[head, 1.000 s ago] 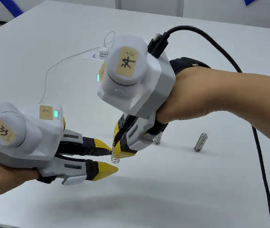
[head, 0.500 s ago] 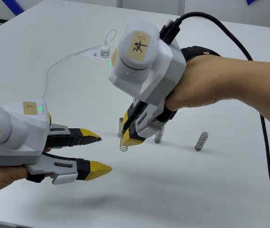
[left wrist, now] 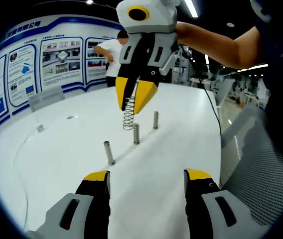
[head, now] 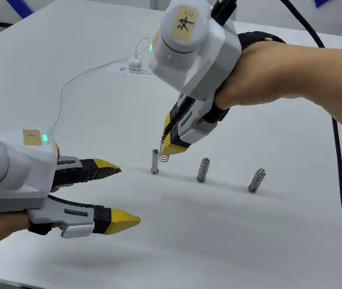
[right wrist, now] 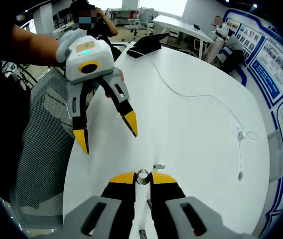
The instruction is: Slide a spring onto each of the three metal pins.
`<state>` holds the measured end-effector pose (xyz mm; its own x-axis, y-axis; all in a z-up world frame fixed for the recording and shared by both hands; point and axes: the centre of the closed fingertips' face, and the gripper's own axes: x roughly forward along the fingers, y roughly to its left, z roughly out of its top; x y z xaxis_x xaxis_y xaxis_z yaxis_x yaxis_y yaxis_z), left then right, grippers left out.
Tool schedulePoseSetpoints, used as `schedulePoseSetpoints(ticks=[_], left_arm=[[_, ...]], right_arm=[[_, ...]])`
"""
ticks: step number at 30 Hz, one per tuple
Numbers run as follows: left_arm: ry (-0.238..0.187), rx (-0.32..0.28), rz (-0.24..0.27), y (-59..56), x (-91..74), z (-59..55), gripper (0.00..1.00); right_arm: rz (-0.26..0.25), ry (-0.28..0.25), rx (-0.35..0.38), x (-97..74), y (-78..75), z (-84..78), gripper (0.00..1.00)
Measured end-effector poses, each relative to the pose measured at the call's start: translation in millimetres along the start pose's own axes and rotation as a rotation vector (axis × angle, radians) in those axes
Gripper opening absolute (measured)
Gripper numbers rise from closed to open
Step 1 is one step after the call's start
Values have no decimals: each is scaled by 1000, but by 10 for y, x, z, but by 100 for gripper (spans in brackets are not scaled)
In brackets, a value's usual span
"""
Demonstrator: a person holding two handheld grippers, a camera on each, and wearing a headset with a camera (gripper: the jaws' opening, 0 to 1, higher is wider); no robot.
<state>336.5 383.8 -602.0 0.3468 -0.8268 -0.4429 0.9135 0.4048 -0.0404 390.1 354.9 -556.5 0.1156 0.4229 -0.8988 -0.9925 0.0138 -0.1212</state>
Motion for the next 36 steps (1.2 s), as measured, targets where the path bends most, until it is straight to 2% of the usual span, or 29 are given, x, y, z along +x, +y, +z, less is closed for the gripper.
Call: schedulePoseSetpoints(ticks=[6,15,36], left_arm=[[-2,-10,4,-4,-11,-13,64],[-1,-17,12,13,-28,-28,66],[9,-32,13,40,-50,-86,64]], right_arm=[[-24,9,23,94,-190,-12,12],[-18,11,63,273,-382,-19,12],[6,32,97,503,-367,-99,12]])
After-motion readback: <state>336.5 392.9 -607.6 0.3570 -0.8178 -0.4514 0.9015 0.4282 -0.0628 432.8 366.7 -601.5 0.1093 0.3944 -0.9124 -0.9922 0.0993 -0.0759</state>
